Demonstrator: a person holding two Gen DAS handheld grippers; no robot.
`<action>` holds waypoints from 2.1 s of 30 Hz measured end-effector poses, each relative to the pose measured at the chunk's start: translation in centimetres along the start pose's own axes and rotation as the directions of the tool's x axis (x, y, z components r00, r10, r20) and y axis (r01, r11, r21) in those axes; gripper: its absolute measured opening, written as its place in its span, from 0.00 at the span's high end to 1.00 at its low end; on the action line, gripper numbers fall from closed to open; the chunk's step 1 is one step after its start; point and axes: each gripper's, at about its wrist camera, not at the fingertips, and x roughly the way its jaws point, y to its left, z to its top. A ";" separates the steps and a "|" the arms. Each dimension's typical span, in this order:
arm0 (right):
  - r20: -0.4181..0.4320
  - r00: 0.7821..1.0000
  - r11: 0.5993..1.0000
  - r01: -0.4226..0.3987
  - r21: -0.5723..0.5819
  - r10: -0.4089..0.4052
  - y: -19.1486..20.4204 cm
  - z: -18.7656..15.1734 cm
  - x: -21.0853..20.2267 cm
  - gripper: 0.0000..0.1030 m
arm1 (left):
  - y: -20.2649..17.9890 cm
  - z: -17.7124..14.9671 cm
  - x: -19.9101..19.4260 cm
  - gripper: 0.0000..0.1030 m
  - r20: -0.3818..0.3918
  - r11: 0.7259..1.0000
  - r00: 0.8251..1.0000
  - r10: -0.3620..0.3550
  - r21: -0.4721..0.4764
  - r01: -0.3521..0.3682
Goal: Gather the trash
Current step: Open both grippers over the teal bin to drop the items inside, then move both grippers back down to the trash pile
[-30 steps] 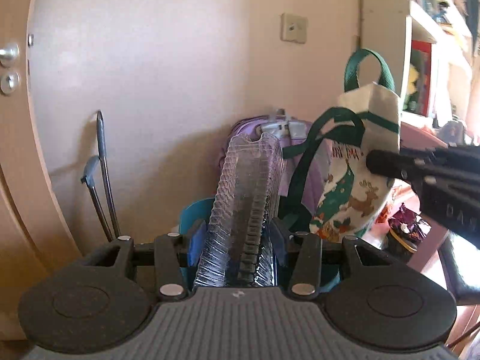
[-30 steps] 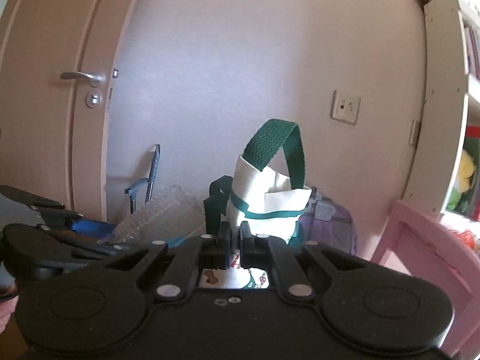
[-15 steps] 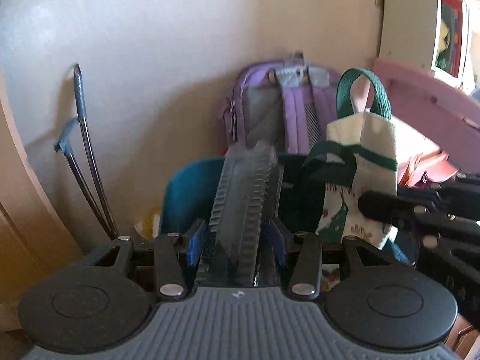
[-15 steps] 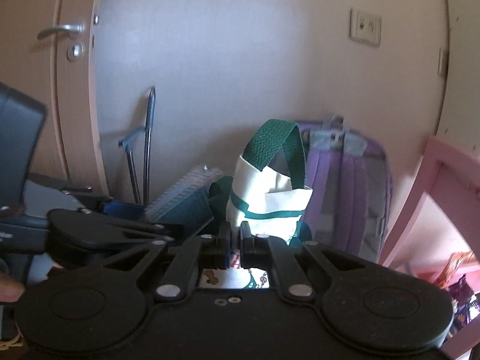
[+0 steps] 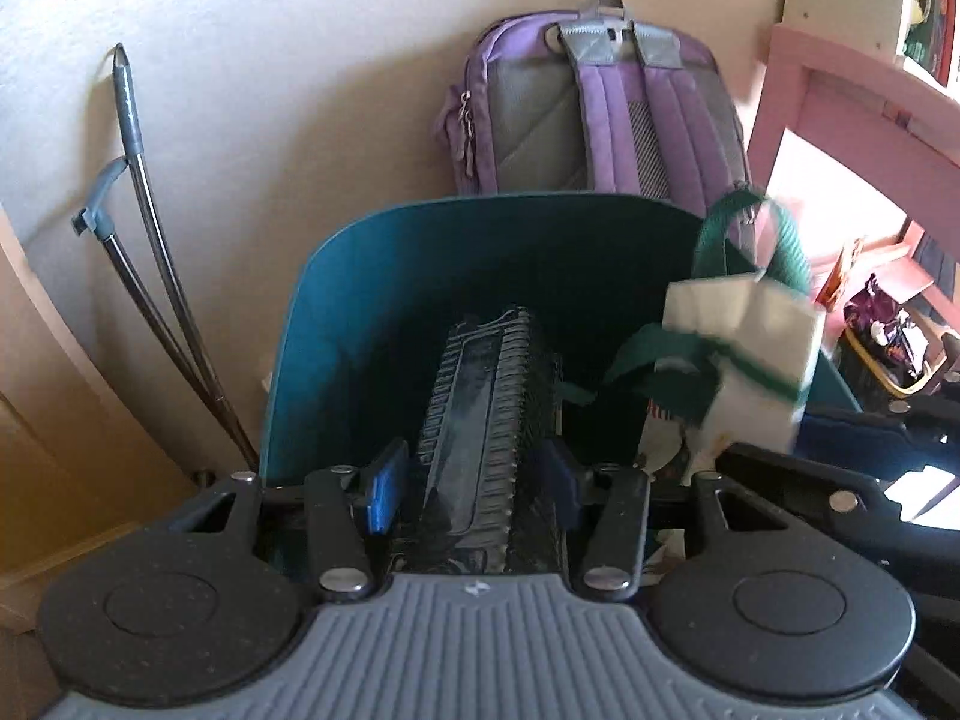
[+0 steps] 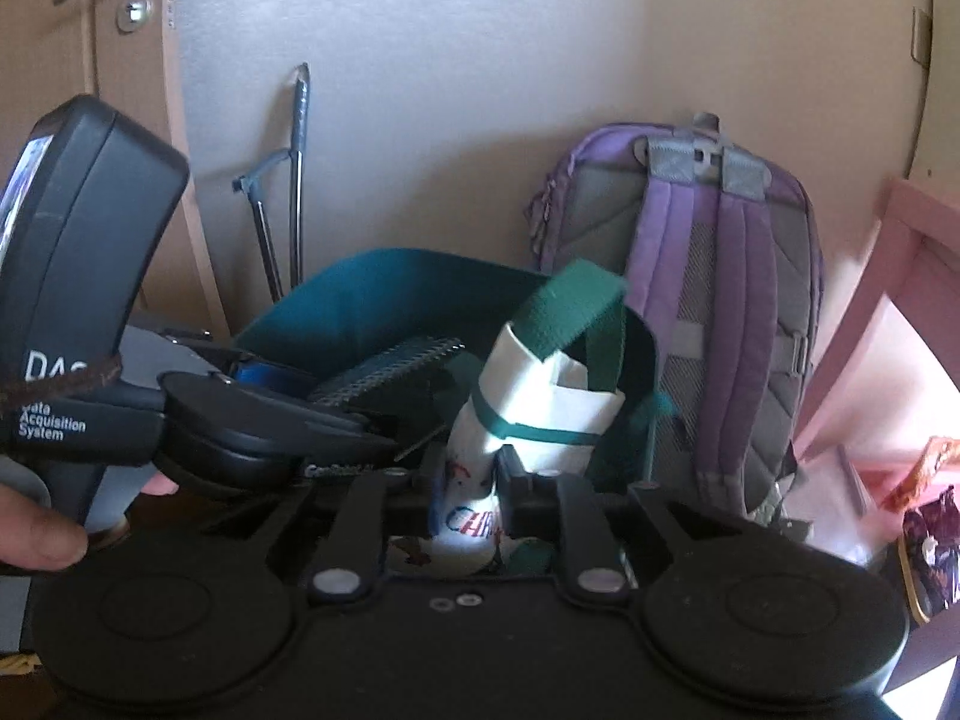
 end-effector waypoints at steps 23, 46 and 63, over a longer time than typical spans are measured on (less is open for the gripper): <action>0.060 0.998 0.999 0.011 0.050 -0.014 0.1 -1.0 -8.7 0.50 | -0.7 -3.5 -10.2 0.28 0.118 0.998 0.992 -0.034 0.050 0.029; -0.018 0.996 0.991 -0.079 0.107 0.082 3.3 -11.9 -13.3 0.44 | 2.7 -17.4 -15.8 0.19 0.091 0.990 0.988 -0.129 0.067 0.123; -0.251 0.959 0.965 -0.066 0.253 0.131 4.4 -27.8 0.0 0.44 | 8.3 -30.1 -1.3 0.01 -0.100 0.979 0.989 -0.107 0.161 0.122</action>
